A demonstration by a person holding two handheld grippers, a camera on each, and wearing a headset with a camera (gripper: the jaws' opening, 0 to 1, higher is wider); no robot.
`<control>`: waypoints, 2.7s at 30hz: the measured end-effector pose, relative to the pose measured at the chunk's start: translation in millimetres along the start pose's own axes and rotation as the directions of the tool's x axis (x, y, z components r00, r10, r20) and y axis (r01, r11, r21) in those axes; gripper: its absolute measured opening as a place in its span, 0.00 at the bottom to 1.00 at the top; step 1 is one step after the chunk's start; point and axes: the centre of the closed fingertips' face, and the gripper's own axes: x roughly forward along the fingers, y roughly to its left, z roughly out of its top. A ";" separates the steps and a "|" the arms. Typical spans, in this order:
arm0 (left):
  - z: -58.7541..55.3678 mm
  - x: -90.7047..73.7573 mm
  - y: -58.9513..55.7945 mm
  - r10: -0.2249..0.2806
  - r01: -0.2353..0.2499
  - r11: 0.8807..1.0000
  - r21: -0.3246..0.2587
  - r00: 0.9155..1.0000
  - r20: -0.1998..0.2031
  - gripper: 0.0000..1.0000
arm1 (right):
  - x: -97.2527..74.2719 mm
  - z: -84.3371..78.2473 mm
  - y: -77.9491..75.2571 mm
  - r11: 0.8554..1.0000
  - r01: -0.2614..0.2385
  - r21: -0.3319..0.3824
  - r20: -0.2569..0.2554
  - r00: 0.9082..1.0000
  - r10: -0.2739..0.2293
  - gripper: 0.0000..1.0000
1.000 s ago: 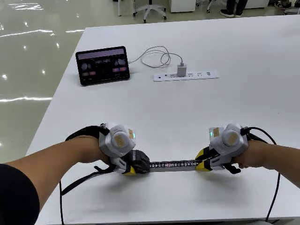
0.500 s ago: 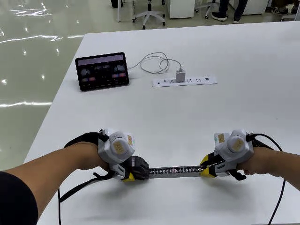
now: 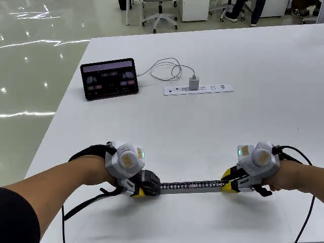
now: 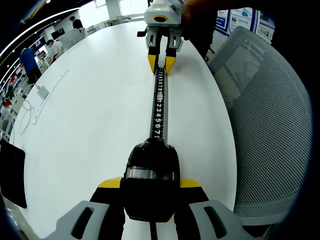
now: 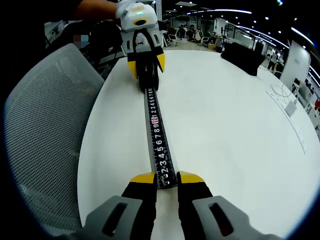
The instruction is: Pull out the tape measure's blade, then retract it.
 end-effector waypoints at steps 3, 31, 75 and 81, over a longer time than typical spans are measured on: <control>-0.1 0.1 0.1 0.001 -0.001 1.000 0.000 1.000 0.000 0.34 | -2.0 -2.1 -0.7 1.000 0.002 0.000 -0.003 1.000 -0.002 0.11; 0.1 -0.3 -0.2 0.005 -0.005 1.000 -0.002 1.000 0.002 0.34 | -20.6 -25.8 -4.8 1.000 0.023 0.015 -0.027 0.999 -0.022 0.11; 0.5 0.0 -0.7 0.010 -0.010 1.000 -0.004 1.000 0.008 0.34 | -30.8 -38.9 -5.7 0.999 0.034 0.041 -0.042 0.999 -0.032 0.11; 0.5 0.0 -0.5 0.010 -0.010 1.000 -0.004 1.000 0.008 0.34 | -30.1 -39.6 -6.9 0.998 0.033 0.045 -0.042 0.999 -0.031 0.11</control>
